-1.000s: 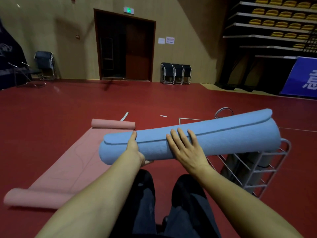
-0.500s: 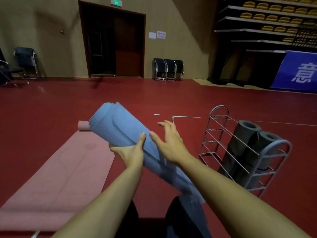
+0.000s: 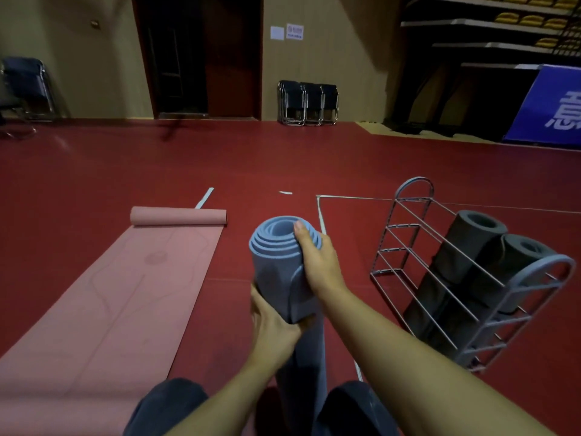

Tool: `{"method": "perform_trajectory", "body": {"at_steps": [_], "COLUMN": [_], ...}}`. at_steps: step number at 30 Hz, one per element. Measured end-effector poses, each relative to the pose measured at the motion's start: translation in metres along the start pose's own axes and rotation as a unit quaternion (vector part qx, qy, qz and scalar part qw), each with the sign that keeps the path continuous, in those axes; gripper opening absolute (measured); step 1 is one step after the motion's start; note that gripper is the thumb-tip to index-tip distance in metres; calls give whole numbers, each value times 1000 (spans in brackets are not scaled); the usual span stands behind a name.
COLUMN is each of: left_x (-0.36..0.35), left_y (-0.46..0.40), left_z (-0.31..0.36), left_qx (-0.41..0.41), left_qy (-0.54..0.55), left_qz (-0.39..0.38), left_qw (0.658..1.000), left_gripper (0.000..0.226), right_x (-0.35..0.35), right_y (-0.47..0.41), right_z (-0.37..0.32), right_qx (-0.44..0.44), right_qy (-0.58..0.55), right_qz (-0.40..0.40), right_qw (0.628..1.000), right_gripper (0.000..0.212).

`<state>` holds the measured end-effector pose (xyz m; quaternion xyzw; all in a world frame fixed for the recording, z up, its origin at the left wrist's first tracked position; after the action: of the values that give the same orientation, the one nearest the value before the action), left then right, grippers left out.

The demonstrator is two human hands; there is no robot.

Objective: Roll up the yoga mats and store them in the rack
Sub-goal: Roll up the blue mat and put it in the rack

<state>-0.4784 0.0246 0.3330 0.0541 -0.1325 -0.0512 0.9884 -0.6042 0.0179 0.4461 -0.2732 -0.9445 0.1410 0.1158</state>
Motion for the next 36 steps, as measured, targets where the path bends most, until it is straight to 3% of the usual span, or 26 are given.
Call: {"method": "perform_trajectory", "body": {"at_steps": [4,7,10,11,13,16,18,23,28,31,36], "left_x": [-12,-19,-22,-20,-14,-9,-9,-11,-11,-9,-16], "left_y": [-12,-23,-36,-36,-32,-42,-48,-51,-54,-61,-63], "left_z": [-15,-35,-54,-53,-42,-18,-3,-2,0,0,-10], "left_qx": [11,16,36,47,94,176,197,188,192,171,176], "left_qy": [-34,-35,4,26,105,216,201,140,91,57,66], "left_qz": [-23,-57,-153,-188,-214,-161,-159,-162,-162,-132,-130], "left_qw": [999,998,987,981,967,947,946,959,964,975,973], "left_gripper": [144,136,142,134,94,49,49,31,26,32,45], "right_x": [6,4,4,5,8,9,10,18,16,15,20], "right_y": [12,21,36,42,49,45,41,46,46,42,44], "right_z": [36,70,102,109,119,123,123,125,130,128,128], "right_qx": [-36,-59,-96,-102,-91,-93,-116,-147,-131,-128,-171], "right_qy": [-64,-64,-69,-63,-51,-43,-34,-43,-91,-106,-128], "right_qz": [45,54,57,57,58,45,23,10,19,-18,-56], "right_qw": [996,995,991,991,993,994,992,988,987,986,975], "right_gripper": [43,39,42,39,36,32,30,53,49,52,31]}}
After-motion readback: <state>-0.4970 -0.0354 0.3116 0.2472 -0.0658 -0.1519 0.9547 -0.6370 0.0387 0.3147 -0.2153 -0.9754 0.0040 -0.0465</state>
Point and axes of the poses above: each hand's wrist, its own y-axis away from the middle knuckle, its own x-axis out of the back of the hand, z = x × y, the point moved 6 cm from there along -y, towards the middle knuckle, and after that the axes turned 12 degrees about x, right-handed, at the moved point
